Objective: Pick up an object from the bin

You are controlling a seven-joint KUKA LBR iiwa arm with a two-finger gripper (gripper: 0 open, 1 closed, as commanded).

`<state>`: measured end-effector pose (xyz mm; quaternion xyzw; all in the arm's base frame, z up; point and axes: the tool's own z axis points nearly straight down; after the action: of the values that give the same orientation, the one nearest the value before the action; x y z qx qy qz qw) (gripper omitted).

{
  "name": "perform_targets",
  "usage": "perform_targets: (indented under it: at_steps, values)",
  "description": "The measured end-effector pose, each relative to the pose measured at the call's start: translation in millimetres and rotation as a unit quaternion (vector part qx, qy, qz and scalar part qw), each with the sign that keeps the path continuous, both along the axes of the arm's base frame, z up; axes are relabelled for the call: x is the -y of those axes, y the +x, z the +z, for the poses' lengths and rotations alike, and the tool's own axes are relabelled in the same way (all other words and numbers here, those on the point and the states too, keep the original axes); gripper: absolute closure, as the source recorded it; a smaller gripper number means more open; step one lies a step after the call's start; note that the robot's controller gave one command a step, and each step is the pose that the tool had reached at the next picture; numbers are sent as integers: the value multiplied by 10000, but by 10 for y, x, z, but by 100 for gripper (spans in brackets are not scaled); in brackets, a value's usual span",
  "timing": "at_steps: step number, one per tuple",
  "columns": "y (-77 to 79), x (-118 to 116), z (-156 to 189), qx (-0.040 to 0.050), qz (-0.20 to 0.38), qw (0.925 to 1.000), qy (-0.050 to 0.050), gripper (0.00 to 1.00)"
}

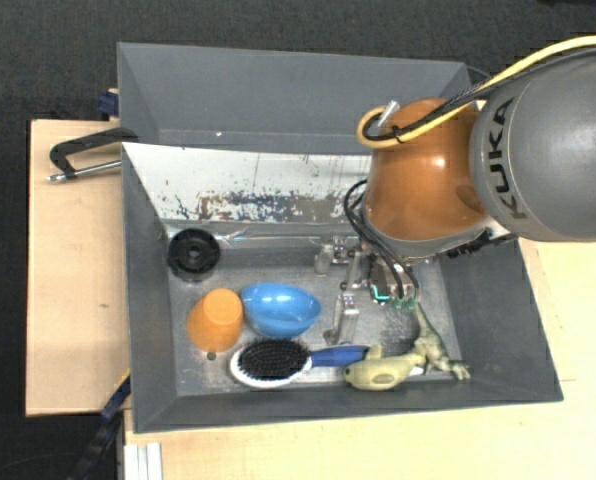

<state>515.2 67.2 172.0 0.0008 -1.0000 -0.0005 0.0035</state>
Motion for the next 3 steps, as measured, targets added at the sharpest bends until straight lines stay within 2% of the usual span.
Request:
perform_targets:
  at_steps: [1, 2, 3]
  values:
    - [328, -494, -1038, 32, -825, 9966, 6, 0]
    - [292, -375, -704, 64, -1674, 9859, 6, 0]
    - [258, -514, -715, 45, -2758, 9612, 2, 0]
